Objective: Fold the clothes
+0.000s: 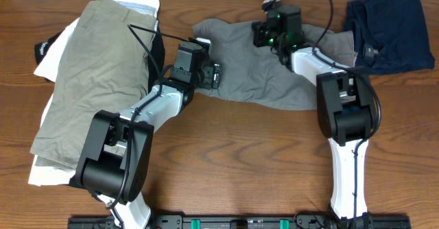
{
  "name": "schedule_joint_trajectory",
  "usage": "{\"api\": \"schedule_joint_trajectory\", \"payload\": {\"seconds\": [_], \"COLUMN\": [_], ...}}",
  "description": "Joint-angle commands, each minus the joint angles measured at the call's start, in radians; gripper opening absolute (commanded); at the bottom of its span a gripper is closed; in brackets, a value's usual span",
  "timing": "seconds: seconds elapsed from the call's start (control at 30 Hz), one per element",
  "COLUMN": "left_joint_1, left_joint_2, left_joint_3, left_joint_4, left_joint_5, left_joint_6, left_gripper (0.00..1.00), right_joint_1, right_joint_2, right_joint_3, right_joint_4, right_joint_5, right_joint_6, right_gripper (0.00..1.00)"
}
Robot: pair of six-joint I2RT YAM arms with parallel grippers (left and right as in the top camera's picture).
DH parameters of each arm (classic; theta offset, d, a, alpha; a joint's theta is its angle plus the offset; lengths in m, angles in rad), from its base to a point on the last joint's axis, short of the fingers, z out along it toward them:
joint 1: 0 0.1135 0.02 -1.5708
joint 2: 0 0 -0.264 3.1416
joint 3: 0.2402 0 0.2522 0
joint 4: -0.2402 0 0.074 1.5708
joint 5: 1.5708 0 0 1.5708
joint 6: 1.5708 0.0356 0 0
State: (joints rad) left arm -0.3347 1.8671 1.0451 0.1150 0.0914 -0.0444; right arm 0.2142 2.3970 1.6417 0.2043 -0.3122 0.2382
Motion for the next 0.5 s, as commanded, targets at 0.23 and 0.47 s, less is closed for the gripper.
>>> {"api": "schedule_joint_trajectory", "payload": {"seconds": [0.23, 0.47], "left_joint_1": [0.013, 0.079], "left_joint_2": [0.009, 0.006], "left_joint_3": [0.013, 0.018], "left_joint_4": [0.001, -0.01], "left_joint_5": [0.0, -0.005], "left_joint_6": [0.064, 0.063], "left_gripper": [0.88, 0.89], "right_joint_1": [-0.134, -0.227], "right_joint_2": [0.023, -0.108], "right_joint_3": [0.031, 0.034], "right_joint_4": [-0.149, -0.344], "right_joint_5": [-0.113, -0.134], "right_joint_6": [0.06, 0.008], "right_gripper": [0.01, 0.01]}}
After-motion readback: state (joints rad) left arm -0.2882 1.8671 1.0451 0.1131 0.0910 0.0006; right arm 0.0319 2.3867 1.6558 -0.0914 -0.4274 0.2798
